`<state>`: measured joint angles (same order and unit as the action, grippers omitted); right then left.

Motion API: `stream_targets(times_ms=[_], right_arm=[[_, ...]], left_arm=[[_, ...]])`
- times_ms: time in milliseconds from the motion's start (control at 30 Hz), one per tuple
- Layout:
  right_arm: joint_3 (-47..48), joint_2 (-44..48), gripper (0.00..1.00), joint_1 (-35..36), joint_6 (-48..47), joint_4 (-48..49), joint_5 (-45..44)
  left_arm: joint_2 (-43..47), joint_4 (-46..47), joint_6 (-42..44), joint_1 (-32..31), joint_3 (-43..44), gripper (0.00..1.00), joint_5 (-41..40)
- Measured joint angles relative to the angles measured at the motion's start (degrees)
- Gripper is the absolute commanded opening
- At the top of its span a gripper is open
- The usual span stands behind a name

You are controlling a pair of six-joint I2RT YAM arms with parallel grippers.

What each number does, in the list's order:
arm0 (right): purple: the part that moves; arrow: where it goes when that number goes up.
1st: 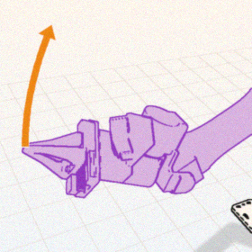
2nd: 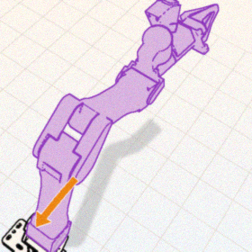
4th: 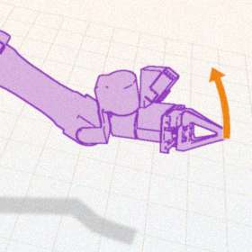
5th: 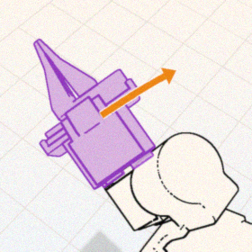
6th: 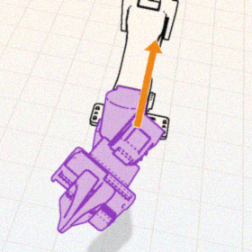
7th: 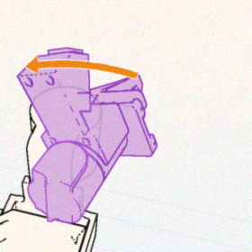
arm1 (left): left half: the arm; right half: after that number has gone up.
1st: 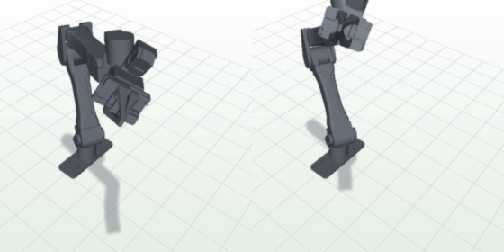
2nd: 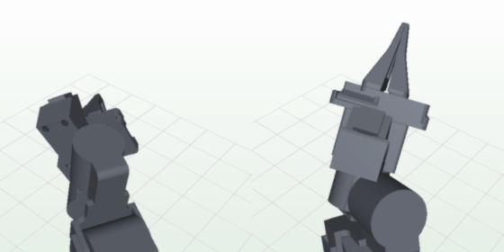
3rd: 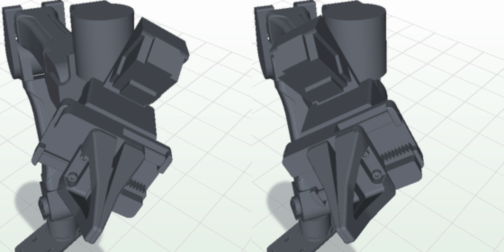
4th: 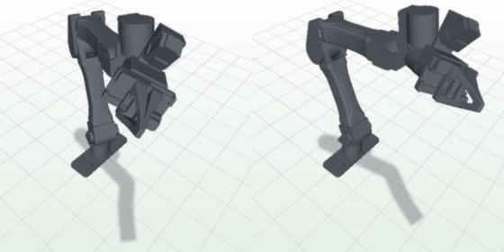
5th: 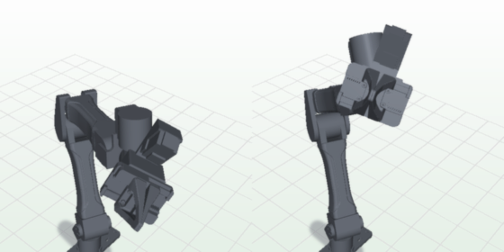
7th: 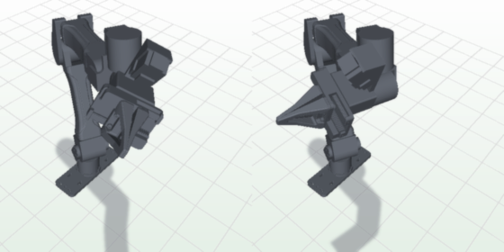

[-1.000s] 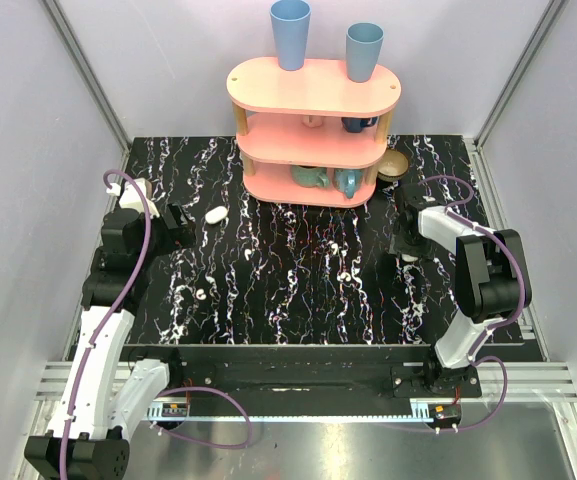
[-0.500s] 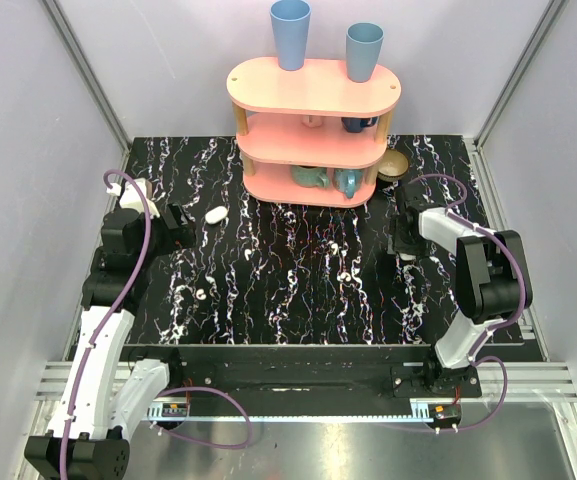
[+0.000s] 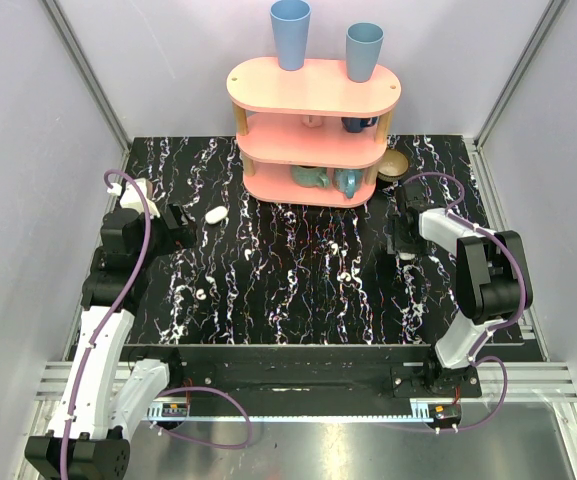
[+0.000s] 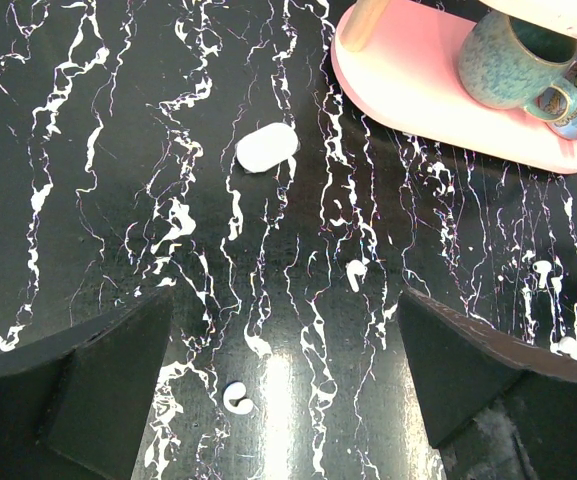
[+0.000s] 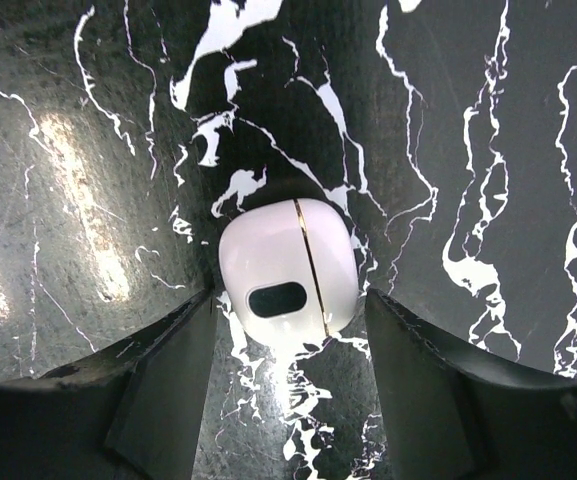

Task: Insert the wireless bluetooth earbuds into the charging case
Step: Pick up the charging case from the center of the board.

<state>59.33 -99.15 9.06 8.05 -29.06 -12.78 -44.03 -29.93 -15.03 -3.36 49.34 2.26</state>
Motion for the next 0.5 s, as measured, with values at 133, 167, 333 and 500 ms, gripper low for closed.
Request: stream_targets(times_ms=[133, 167, 333, 500], right_arm=[[-0.04, -0.07, 0.67, -0.02, -1.09, 1.14, 0.17], [-0.13, -0.09, 0.67, -0.02, -1.42, 1.51, 0.33], [-0.13, -0.37, 0.64, -0.02, -2.27, 2.51, 0.79], [0.02, -0.48, 0.70, -0.02, -2.27, 2.45, 0.87]], left_arm=[[-0.04, 0.02, 0.00, 0.02, 0.00, 0.99, 0.37], [-0.07, 0.02, 0.00, 0.04, 0.00, 0.99, 0.44], [-0.31, 0.02, 0.00, 0.17, 0.00, 0.99, 0.66], [-0.37, 0.02, -0.02, 0.35, 0.00, 0.99, 0.83]])
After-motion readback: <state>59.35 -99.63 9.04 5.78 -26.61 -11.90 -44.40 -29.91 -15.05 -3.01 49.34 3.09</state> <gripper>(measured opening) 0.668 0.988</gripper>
